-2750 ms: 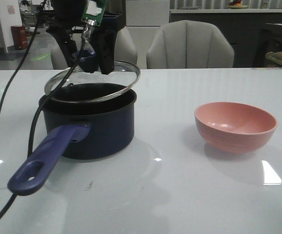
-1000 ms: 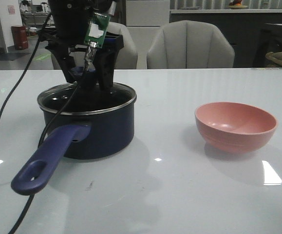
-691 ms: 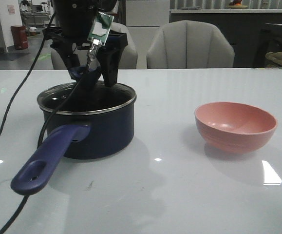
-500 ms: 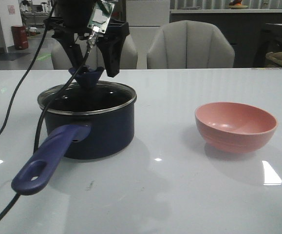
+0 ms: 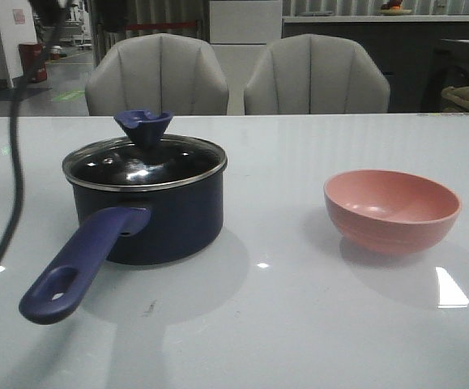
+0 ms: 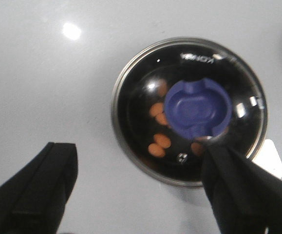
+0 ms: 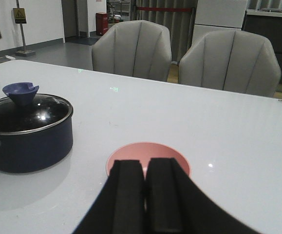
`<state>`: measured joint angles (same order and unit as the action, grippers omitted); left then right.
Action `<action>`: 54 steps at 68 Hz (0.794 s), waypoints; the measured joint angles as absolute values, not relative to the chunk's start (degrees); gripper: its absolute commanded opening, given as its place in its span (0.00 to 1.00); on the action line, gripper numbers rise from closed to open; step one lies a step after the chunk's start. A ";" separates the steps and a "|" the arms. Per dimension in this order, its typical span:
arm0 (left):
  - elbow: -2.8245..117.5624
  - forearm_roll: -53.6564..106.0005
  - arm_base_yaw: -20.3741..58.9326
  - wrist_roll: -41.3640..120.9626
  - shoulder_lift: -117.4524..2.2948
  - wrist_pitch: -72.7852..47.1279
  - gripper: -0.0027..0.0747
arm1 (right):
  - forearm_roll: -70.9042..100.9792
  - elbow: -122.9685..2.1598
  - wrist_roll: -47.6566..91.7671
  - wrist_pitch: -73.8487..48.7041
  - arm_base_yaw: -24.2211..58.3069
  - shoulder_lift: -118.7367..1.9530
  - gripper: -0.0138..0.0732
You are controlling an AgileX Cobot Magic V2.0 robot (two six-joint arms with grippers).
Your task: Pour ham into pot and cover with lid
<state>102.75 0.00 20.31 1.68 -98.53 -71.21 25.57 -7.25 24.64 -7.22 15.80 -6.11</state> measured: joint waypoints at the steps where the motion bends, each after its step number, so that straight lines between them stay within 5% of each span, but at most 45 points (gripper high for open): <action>1: 102.30 0.00 20.08 1.68 -98.09 -71.06 0.77 | 25.57 -7.25 24.64 -7.22 15.80 -6.11 0.34; 23: 78.24 -0.31 10.22 1.82 -77.34 -62.73 0.77 | 25.57 -7.25 24.64 -7.22 15.80 -6.11 0.34; 54: 48.03 1.45 10.66 1.82 -43.28 -34.77 0.76 | 25.57 -7.25 24.64 -7.22 15.80 -6.11 0.34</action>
<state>48.03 1.45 10.66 1.82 -43.28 -34.77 25.57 -7.25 24.64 -7.22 15.80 -6.11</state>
